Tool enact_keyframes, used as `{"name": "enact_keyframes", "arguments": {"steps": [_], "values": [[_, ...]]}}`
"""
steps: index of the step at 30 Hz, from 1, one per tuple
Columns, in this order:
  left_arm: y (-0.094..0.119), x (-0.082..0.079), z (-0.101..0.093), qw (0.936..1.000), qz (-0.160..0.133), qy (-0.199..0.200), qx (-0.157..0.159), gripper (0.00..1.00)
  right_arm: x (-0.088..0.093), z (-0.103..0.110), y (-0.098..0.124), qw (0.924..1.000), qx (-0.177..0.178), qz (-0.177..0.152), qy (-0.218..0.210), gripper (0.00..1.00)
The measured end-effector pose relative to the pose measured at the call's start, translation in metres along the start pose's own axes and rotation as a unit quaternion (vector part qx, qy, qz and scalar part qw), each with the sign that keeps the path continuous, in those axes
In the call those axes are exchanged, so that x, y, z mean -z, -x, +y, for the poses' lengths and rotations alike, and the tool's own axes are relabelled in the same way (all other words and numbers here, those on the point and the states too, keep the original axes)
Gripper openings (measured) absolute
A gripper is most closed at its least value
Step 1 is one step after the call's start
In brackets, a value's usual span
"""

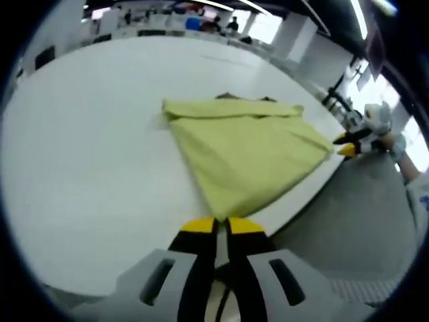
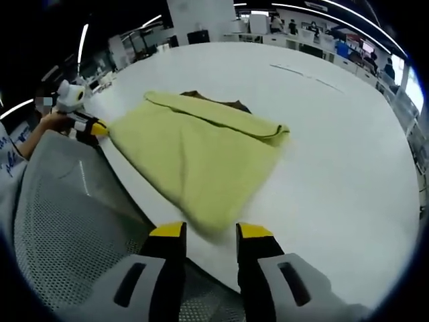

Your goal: Fold the garment on the visible template until the final outline fits inside the template.

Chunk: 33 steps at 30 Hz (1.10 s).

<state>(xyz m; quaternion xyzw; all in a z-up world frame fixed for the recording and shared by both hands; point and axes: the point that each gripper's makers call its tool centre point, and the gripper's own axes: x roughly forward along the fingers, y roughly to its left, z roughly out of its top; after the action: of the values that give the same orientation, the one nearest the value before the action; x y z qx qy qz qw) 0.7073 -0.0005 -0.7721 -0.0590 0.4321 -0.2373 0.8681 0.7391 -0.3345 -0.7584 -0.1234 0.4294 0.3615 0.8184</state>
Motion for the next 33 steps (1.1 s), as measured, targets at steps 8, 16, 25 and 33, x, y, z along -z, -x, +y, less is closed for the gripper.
{"name": "enact_keyframes", "arguments": {"steps": [8, 16, 25, 33], "values": [[-0.0004, 0.0, 0.001, 1.0, 0.003, 0.001, 0.003, 0.02, 0.0036, -0.0006, -0.0032, 1.0, 0.0, 0.008, 0.002, 0.21], [-0.0007, 0.001, 0.0011, 1.0, 0.005, 0.001, 0.004, 0.02, 0.0055, 0.0011, -0.0035, 0.9998, -0.003, 0.014, 0.012, 0.13], [-0.0009, 0.0013, 0.0014, 1.0, 0.006, 0.001, 0.004, 0.02, 0.0061, -0.0011, -0.0036, 0.9998, 0.0, 0.016, 0.013, 0.09], [-0.0007, 0.0018, 0.001, 1.0, 0.008, 0.0, 0.003, 0.02, 0.0045, -0.0014, -0.0037, 0.9998, 0.0, 0.012, 0.013, 0.04]]}}
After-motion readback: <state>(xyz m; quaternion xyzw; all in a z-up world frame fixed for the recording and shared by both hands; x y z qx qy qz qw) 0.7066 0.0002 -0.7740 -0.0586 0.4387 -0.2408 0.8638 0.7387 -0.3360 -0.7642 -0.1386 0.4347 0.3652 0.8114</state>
